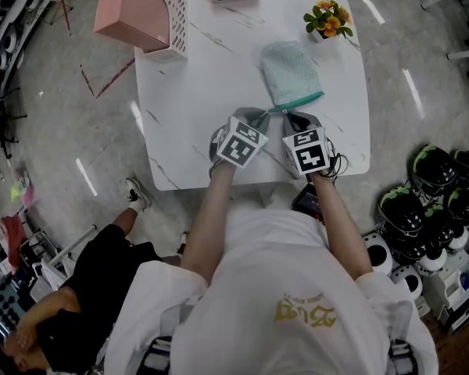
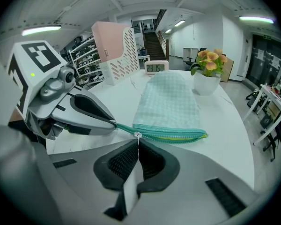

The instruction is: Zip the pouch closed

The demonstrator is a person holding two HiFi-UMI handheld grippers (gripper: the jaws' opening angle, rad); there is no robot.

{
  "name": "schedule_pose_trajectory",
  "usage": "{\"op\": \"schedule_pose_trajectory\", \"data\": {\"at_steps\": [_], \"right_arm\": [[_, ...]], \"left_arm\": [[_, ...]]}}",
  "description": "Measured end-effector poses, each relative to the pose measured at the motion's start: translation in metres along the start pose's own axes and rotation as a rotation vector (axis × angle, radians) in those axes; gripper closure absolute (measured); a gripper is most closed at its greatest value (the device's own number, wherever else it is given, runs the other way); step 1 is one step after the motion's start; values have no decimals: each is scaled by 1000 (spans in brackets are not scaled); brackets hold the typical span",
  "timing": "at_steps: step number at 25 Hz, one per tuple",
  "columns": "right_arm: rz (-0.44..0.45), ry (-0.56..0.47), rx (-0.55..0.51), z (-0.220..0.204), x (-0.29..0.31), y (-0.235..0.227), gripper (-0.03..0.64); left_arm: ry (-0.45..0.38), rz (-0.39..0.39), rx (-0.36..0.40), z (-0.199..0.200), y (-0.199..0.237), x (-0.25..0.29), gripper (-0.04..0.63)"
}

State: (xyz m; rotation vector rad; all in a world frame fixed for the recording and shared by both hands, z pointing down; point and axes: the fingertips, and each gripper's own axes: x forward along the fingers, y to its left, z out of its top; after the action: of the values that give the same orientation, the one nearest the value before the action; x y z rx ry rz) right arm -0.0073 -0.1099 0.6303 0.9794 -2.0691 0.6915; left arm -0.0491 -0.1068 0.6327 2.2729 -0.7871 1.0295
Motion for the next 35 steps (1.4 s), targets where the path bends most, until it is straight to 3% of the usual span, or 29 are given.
{"op": "schedule_pose_trajectory", "data": {"at_steps": [23, 35], "right_arm": [[-75, 6, 25, -7, -18, -40, 600], [-138, -12, 77, -20, -20, -70, 594]], "left_arm": [[-5, 103, -80, -7, 25, -22, 560], [11, 164, -77, -13, 33, -15, 546]]}}
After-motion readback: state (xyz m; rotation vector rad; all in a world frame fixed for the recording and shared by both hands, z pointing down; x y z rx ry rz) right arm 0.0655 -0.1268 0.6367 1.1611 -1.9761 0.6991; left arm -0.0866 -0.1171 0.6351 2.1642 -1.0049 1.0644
